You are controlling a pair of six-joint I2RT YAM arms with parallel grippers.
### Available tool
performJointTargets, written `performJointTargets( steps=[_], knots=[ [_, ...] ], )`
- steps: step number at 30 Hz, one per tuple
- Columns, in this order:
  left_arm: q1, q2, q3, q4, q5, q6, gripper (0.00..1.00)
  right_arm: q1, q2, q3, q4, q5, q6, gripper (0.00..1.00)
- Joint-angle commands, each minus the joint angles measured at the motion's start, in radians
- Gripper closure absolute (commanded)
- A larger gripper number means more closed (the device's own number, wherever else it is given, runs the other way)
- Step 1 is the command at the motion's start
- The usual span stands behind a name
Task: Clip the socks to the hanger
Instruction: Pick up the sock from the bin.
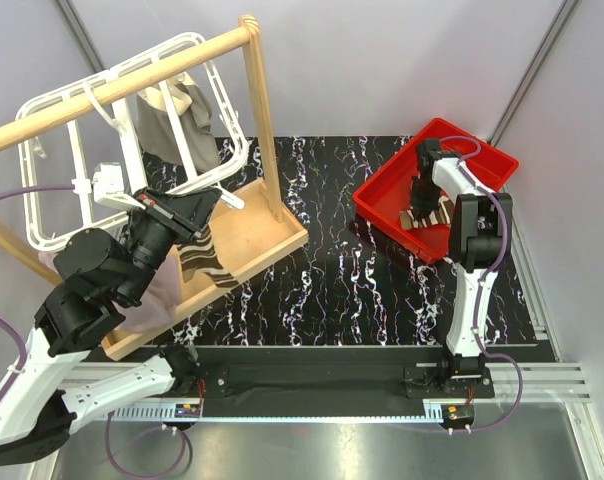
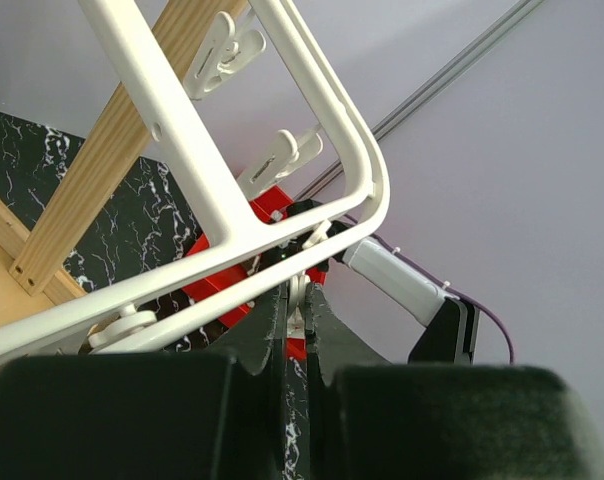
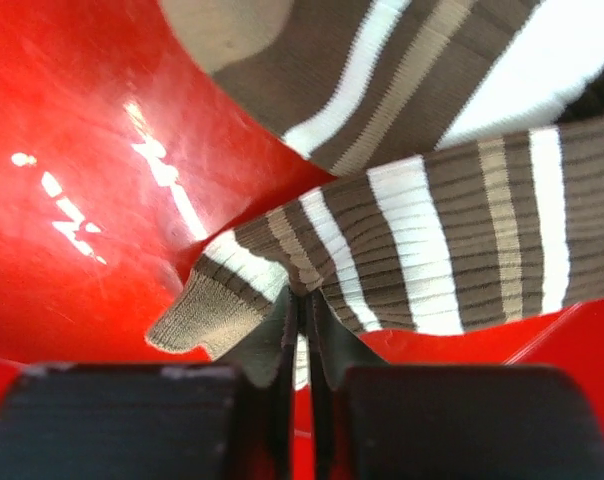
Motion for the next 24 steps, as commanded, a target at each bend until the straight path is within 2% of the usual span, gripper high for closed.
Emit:
performJointTargets(
  steps=[1,3,8,12,15,21,24],
  knots=[
    [0.002,0.000,0.001,0.033,0.007,-0.007,1.00,-0.005,-0.025,-0.016,0.092,-0.009,0.020,0.95],
    [0.004,0.002,0.004,0.031,0.005,-0.005,1.00,-0.010,-0.067,-0.042,0.157,-0.062,0.043,1.00],
    [0.002,0.003,0.013,0.022,0.005,-0.005,1.00,-0.033,-0.274,-0.189,0.319,-0.213,0.138,1.00],
    [0.002,-0.003,0.009,0.022,0.001,-0.005,1.00,-0.065,-0.494,-0.356,0.548,-0.374,0.253,1.00],
    [0.004,-0.003,0.010,0.026,0.001,-0.005,1.00,-0.065,-0.609,-0.459,0.658,-0.459,0.319,1.00],
    [0.004,-0.003,0.007,0.031,0.011,-0.008,1.00,-0.065,-0.784,-0.583,0.750,-0.609,0.372,1.00],
    [0.002,-0.001,0.001,0.042,0.019,-0.013,1.00,-0.061,-0.878,-0.687,0.914,-0.749,0.472,1.00]
  ],
)
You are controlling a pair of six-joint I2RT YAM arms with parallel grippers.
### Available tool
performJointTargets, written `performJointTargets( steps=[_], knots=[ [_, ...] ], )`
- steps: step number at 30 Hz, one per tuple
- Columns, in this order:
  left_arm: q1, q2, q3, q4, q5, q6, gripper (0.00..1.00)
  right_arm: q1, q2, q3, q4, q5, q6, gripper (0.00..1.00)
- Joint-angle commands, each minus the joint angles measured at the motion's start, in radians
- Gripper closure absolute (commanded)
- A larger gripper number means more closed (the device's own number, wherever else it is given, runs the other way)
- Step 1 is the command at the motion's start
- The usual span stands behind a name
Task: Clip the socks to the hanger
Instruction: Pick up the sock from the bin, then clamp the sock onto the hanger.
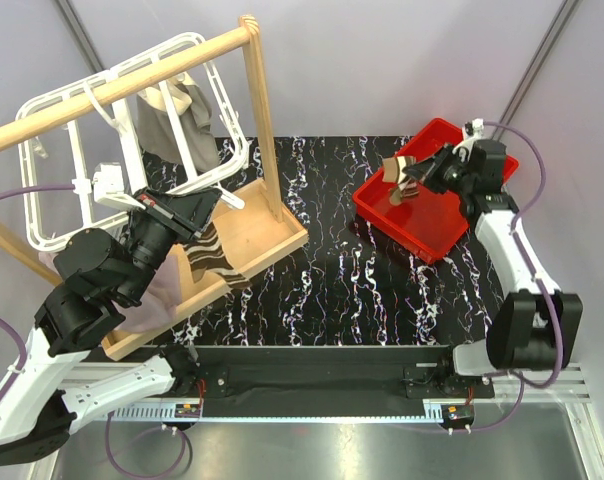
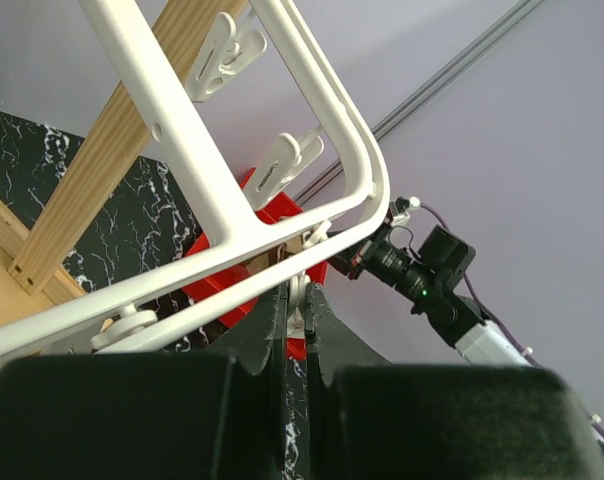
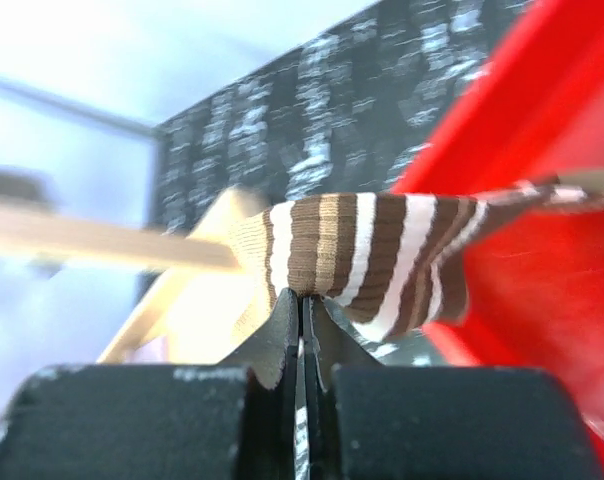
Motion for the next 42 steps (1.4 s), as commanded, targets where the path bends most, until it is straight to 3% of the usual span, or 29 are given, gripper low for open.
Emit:
performJointTargets(
  steps=[1,3,8,13,19,26,42],
  knots=[
    [0.002,-0.003,-0.002,0.045,0.020,-0.016,1.00,0.015,-0.109,-0.120,0.238,-0.233,0.155,1.00],
    [0.004,-0.001,-0.004,0.055,0.027,-0.021,1.00,0.026,-0.165,-0.209,0.387,-0.267,0.266,1.00],
    [0.002,0.000,-0.005,0.068,0.037,-0.033,1.00,0.214,-0.233,-0.333,0.669,-0.275,0.452,1.00],
    [0.002,0.000,-0.013,0.074,0.030,-0.045,1.00,0.405,-0.264,-0.364,0.845,-0.136,0.562,1.00],
    [0.004,0.003,-0.016,0.089,0.025,-0.059,1.00,0.622,-0.193,-0.266,0.906,0.016,0.587,1.00],
    [0.002,0.019,-0.011,0.095,0.028,-0.064,1.00,0.758,-0.087,-0.185,0.991,0.091,0.604,1.00],
    [0.004,0.023,-0.013,0.095,0.022,-0.056,1.00,0.821,-0.060,-0.156,1.027,0.127,0.588,1.00]
  ],
)
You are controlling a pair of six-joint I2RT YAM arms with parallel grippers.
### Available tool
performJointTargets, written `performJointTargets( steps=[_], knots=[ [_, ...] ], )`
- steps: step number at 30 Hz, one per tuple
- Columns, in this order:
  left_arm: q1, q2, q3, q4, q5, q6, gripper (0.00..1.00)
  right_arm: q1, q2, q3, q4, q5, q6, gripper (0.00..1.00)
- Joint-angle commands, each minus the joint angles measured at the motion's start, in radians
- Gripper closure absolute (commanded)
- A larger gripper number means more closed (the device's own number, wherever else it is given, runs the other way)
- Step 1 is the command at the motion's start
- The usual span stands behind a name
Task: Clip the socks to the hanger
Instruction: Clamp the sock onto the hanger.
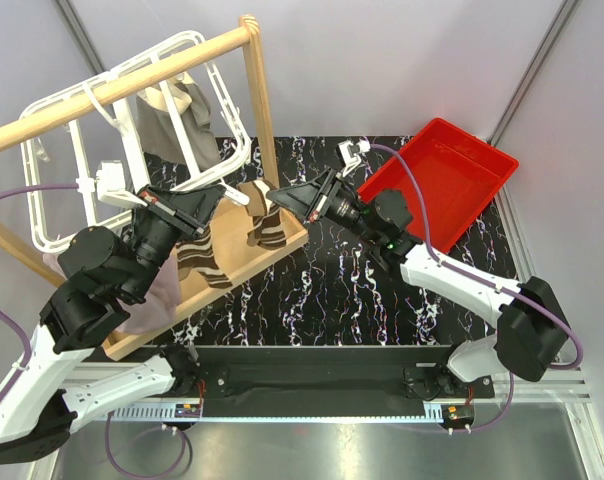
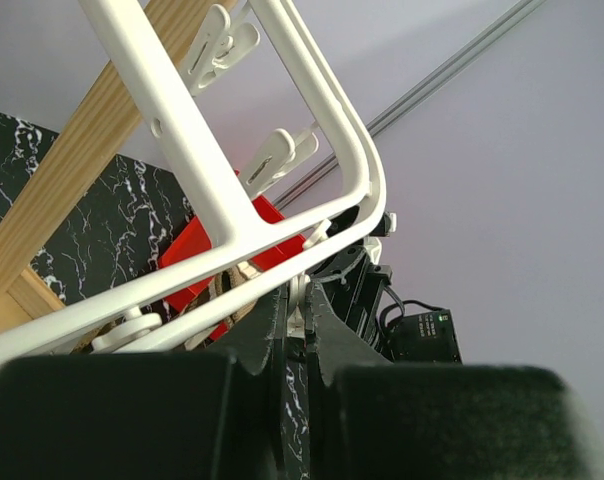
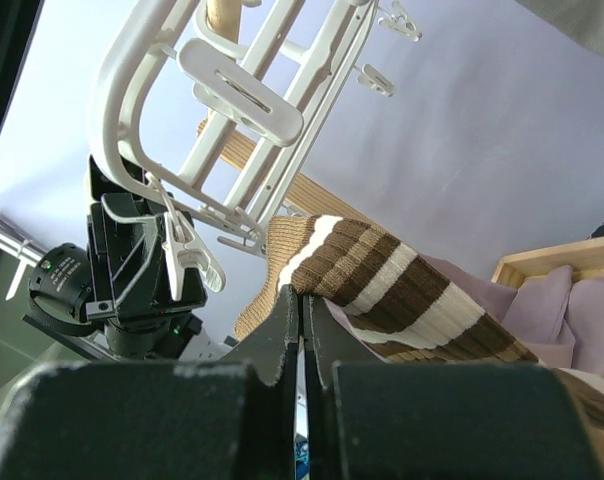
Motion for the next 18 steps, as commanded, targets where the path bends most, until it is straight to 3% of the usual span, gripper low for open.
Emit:
performJointTargets(
  steps=[1,18],
  knots=[
    [0.000,0.010,-0.001,0.053,0.016,-0.004,1.00,0.007,-0.035,0.024,0.067,0.037,-0.011,1.00],
    [0.000,0.011,-0.006,0.055,0.015,-0.002,1.00,0.020,-0.070,0.023,0.070,0.024,-0.022,1.00]
  ],
)
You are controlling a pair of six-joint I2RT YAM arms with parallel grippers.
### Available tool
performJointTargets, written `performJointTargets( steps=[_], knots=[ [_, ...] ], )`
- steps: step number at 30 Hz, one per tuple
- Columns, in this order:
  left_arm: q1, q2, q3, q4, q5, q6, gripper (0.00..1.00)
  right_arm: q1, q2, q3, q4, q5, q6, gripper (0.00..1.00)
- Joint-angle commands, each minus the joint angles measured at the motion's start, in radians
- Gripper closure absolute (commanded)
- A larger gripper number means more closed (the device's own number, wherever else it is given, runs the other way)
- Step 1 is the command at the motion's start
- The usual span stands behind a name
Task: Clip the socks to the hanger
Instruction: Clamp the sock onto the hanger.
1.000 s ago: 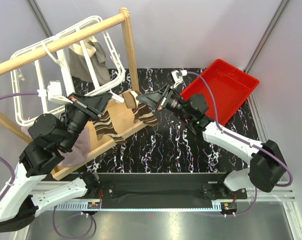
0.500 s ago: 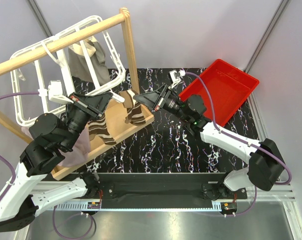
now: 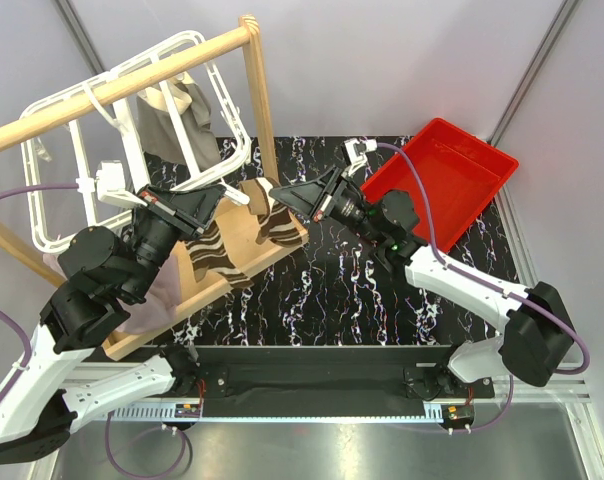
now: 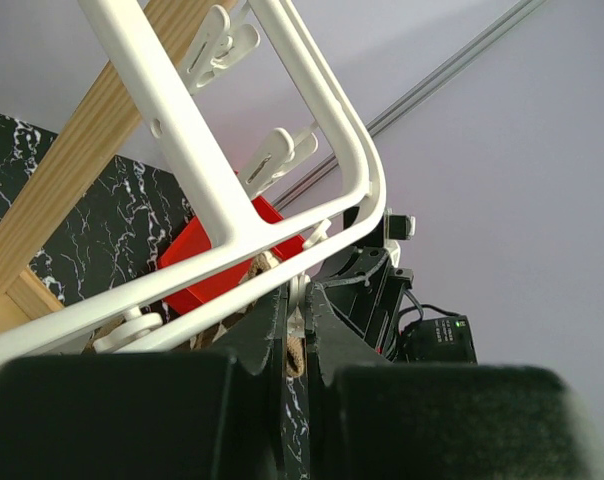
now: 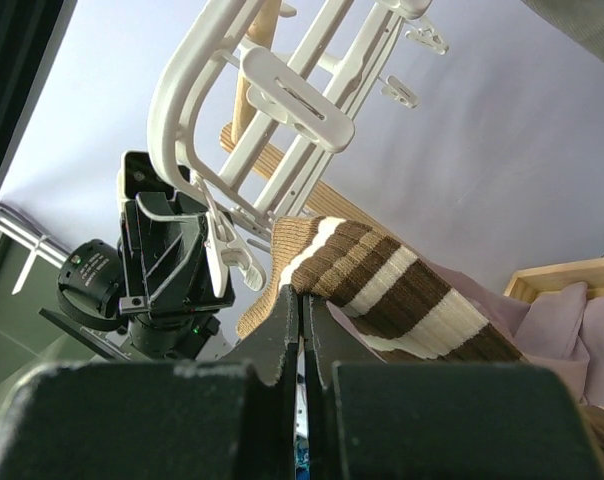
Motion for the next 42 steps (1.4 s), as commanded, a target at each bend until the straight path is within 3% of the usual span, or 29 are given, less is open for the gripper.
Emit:
performJointTargets(
  steps=[1,24,42],
  knots=[
    [0.000,0.013,-0.003,0.050,0.016,-0.002,1.00,0.018,-0.035,0.023,0.065,0.008,-0.016,1.00],
    [0.002,0.013,-0.001,0.051,0.019,-0.002,1.00,0.043,-0.065,0.011,0.056,0.004,-0.032,1.00],
    [0.002,0.013,0.003,0.054,0.022,-0.002,1.00,0.086,0.008,0.047,0.092,-0.009,-0.038,1.00]
  ],
)
